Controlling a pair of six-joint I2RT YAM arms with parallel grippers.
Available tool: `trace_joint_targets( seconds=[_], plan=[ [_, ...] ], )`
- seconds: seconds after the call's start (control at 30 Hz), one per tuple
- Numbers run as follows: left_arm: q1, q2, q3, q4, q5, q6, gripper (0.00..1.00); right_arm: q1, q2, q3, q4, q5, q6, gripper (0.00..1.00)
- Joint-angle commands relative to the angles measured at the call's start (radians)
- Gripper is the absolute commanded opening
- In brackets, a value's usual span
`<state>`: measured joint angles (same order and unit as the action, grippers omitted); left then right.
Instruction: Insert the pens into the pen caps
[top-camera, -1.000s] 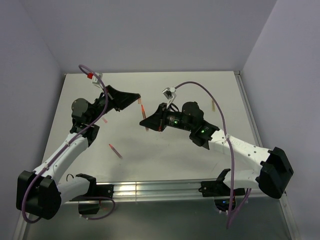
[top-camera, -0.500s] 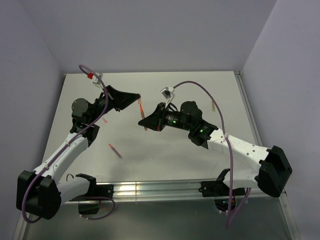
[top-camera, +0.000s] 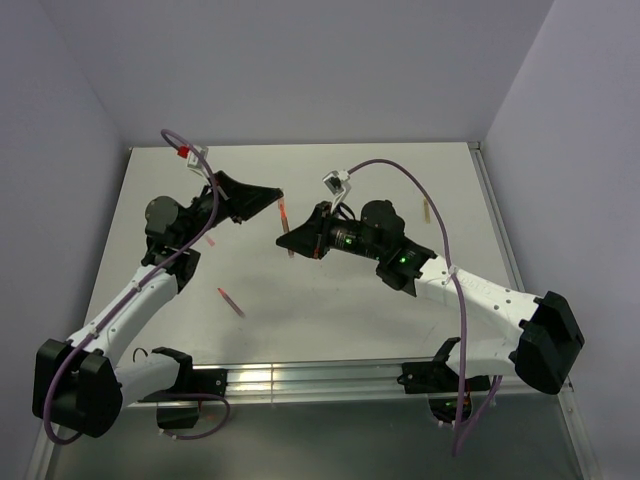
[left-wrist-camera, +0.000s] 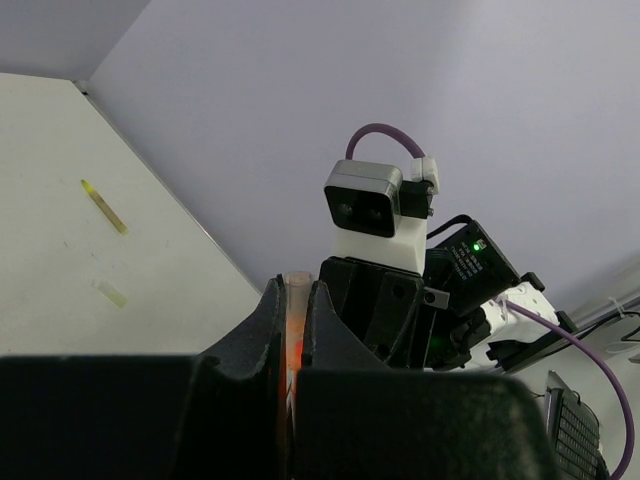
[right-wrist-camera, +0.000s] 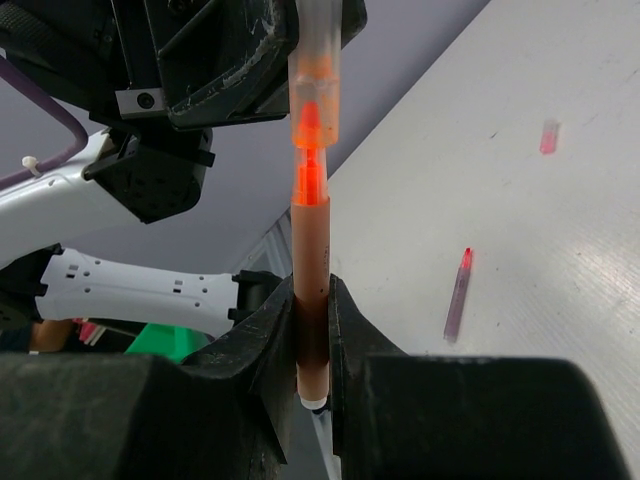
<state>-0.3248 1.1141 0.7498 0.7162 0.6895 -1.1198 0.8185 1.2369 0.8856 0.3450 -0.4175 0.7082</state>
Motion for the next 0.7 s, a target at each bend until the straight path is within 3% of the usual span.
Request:
trace_joint_targets(
  seconds=[0.0,0.67],
  plan=[
    [-0.006,0.009,-0.01,0.063,0.025,-0.001,0.0,0.007,0.001,0.058,0.019,0.031,-0.023,0.0],
    [-0.059,-0.003,-0.015,0.052,0.019,0.018,0.0,0.007,0.013,0.085,0.025,0.144,-0.015,0.0]
  ],
)
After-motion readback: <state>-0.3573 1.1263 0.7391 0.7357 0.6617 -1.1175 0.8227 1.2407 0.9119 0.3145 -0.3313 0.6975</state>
